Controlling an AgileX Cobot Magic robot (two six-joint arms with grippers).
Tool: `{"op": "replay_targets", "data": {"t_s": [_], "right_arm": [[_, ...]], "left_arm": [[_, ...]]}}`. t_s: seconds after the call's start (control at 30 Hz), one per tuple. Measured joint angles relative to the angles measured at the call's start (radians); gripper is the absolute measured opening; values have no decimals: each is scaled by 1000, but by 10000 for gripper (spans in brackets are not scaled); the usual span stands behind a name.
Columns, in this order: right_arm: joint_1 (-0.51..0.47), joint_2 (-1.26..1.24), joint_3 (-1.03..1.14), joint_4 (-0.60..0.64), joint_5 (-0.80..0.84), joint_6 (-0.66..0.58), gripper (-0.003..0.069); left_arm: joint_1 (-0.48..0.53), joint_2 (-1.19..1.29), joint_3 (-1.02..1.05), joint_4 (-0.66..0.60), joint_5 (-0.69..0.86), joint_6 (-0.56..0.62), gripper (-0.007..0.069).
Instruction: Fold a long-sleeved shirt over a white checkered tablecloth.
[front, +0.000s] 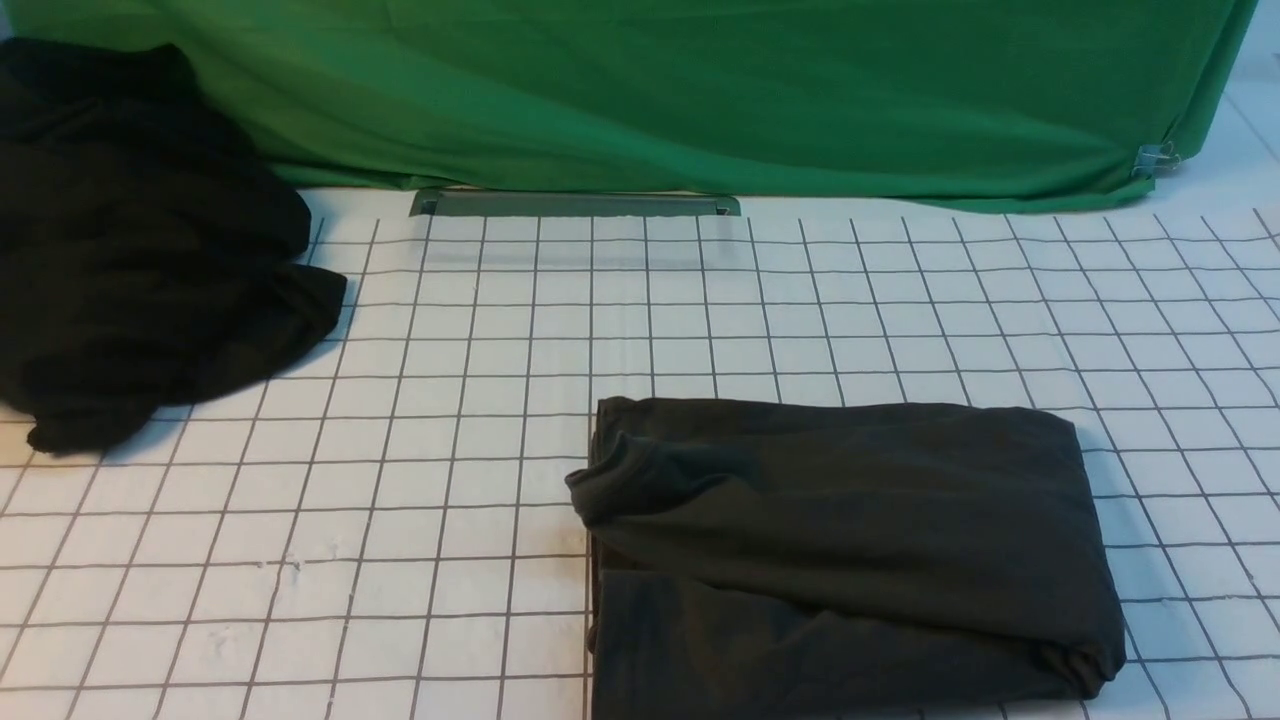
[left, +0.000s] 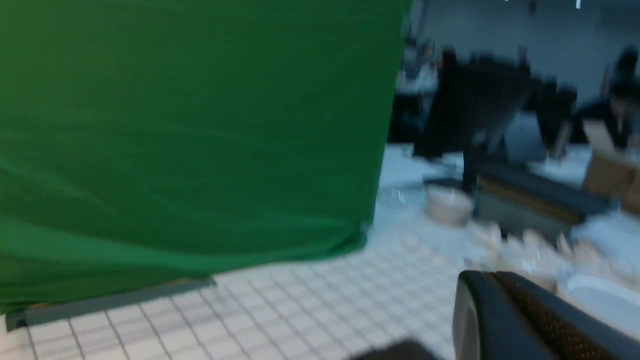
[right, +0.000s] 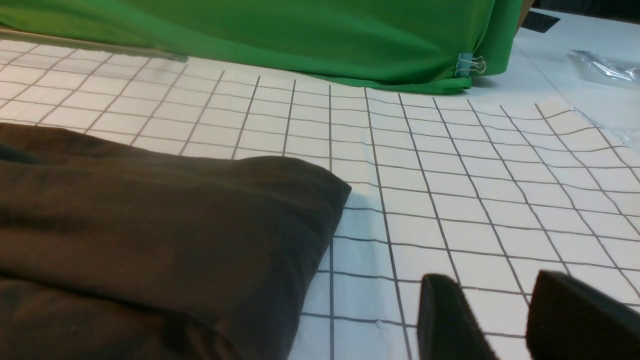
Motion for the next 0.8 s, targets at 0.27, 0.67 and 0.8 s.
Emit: {"op": "replay_targets", "data": {"t_s": [0.27, 0.67, 0.8], "right_arm": [[0, 0, 0, 1, 0, 0, 241], [0, 0, 0, 1, 0, 0, 241], [0, 0, 0, 1, 0, 0, 242]], "left_arm": [[0, -11, 259, 33, -286, -1, 1], [0, -11, 452, 152, -288, -39, 1], [0, -21, 455, 152, -290, -63, 1]]}}
